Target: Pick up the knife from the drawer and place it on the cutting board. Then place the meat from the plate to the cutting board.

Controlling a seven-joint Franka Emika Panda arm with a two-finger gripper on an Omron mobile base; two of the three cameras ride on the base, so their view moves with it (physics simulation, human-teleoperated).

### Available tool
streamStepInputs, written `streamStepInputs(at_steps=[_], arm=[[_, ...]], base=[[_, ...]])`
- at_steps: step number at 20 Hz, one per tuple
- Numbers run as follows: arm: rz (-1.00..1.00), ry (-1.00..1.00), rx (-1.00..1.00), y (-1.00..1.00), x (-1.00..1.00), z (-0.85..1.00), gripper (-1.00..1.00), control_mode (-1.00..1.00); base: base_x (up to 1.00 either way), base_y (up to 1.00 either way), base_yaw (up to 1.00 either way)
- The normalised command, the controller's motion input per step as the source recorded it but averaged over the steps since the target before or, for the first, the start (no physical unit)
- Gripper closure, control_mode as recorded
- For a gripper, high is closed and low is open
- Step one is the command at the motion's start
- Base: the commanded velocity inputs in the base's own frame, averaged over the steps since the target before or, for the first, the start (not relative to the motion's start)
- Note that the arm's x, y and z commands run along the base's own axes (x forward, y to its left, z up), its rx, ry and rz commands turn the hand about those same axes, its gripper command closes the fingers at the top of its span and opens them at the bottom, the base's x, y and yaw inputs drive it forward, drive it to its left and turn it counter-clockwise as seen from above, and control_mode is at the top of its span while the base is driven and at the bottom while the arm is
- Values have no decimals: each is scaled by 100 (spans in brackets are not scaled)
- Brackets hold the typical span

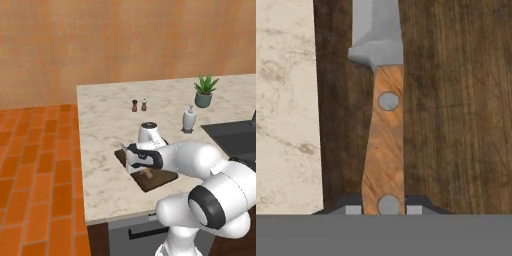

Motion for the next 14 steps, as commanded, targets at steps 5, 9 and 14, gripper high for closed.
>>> streamStepInputs(at_steps=[5,9,14], arm=[[0,0,0,0,0,0,-100,-100],[0,0,0,0,0,0,-100,-100],[0,-4,5,-40,-17,31,-100,-100]], base=[[0,0,0],[0,0,0],[0,0,0]])
